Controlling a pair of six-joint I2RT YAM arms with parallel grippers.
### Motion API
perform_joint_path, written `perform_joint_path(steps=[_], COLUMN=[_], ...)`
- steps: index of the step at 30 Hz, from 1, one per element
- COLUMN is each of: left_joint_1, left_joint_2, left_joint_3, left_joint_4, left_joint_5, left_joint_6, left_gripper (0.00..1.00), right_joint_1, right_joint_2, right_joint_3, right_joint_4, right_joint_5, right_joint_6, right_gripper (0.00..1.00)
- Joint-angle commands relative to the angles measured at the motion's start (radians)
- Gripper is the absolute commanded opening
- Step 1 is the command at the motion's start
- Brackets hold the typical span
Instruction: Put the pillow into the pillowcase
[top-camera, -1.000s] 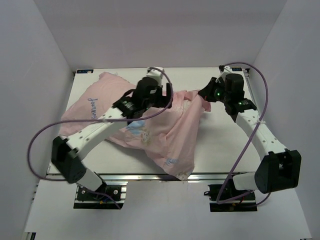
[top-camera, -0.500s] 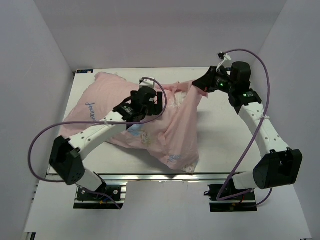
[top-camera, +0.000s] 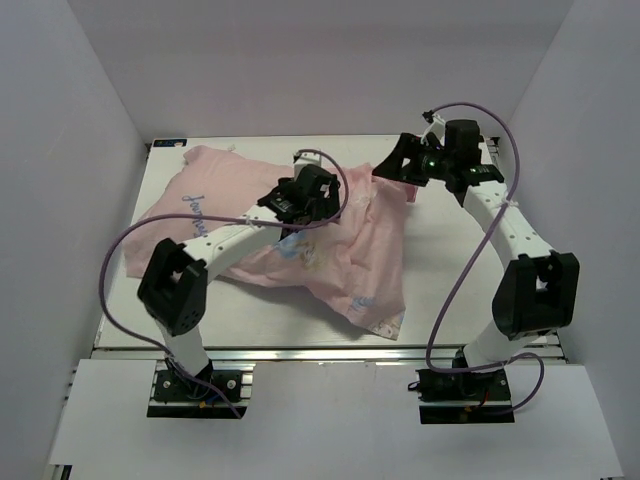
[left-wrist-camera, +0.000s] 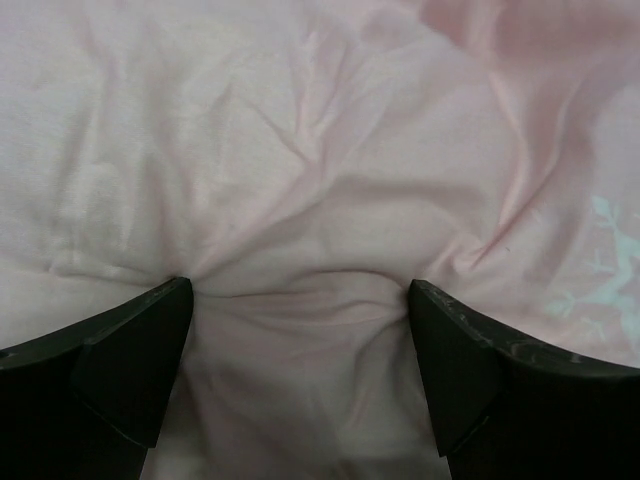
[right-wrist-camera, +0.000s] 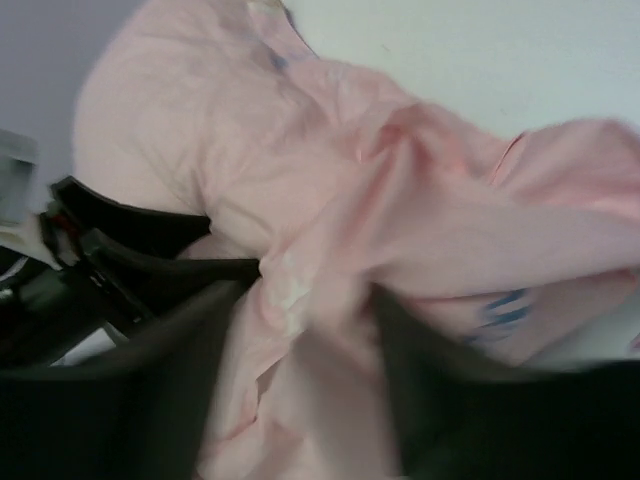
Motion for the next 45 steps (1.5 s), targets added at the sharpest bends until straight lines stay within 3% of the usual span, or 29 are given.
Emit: perform_joint_path(steps=[1,4,10,15,18,20,25,26,28,29,30,32,39,45], left_joint_1=[0.002,0.002,0.002,0.002,0.003,0.002,0.002,0.002,0.003,0.003,0.002,0.002,0.002,0.002], left_joint_2=[0.102,0.135,0.04,0.009,0.015,0.018,0.018,0.018,0.018,0.021,0.024,0.038,0.102,0.162], left_joint_3=[0.105,0.144,0.0,-0.039,-0.036,-0.036,-0.044,-0.05,-0.053,-0.053,-0.053,-0.048,-0.016,0.039], left_joint_4=[-0.074,-0.093,-0.047,-0.041,-0.05,-0.049,-0.029,-0.027,-0.021,-0.021,-0.016,-0.012,0.037,0.036], left_joint_5=[0.01,0.006,0.012,0.023,0.035,0.035,0.046,0.046,0.046,0.044,0.043,0.043,0.111,0.138], left_joint_6=[-0.023,-0.024,-0.024,-0.019,-0.018,-0.021,-0.027,-0.027,-0.027,-0.026,-0.026,-0.024,-0.021,-0.019], left_gripper=[0.98,0.97,0.97,0.97,0.96,0.96,0.96,0.96,0.96,0.96,0.96,0.96,0.95,0.94], right_joint_1=[0.002,0.002,0.005,0.054,0.131,0.16,0.169,0.171,0.171,0.174,0.174,0.183,0.194,0.192], right_joint_2=[0.022,-0.017,-0.136,-0.11,-0.051,-0.022,0.045,0.064,0.087,0.097,0.095,0.074,-0.03,-0.064], right_joint_3=[0.104,0.135,0.132,0.16,0.218,0.224,0.206,0.198,0.189,0.187,0.187,0.193,0.221,0.233], right_joint_4=[-0.173,-0.276,-0.359,-0.376,-0.413,-0.404,-0.427,-0.43,-0.457,-0.457,-0.456,-0.414,-0.272,-0.146], right_joint_5=[0.09,0.263,0.605,0.58,0.569,0.509,0.541,0.546,0.548,0.546,0.537,0.506,0.378,0.114], right_joint_6=[-0.125,-0.213,-0.295,-0.366,-0.398,-0.381,-0.286,-0.28,-0.266,-0.26,-0.26,-0.28,-0.301,-0.234], right_gripper=[0.89,0.89,0.89,0.8,0.81,0.81,0.78,0.75,0.6,0.45,0.17,0.0,0.0,0.0])
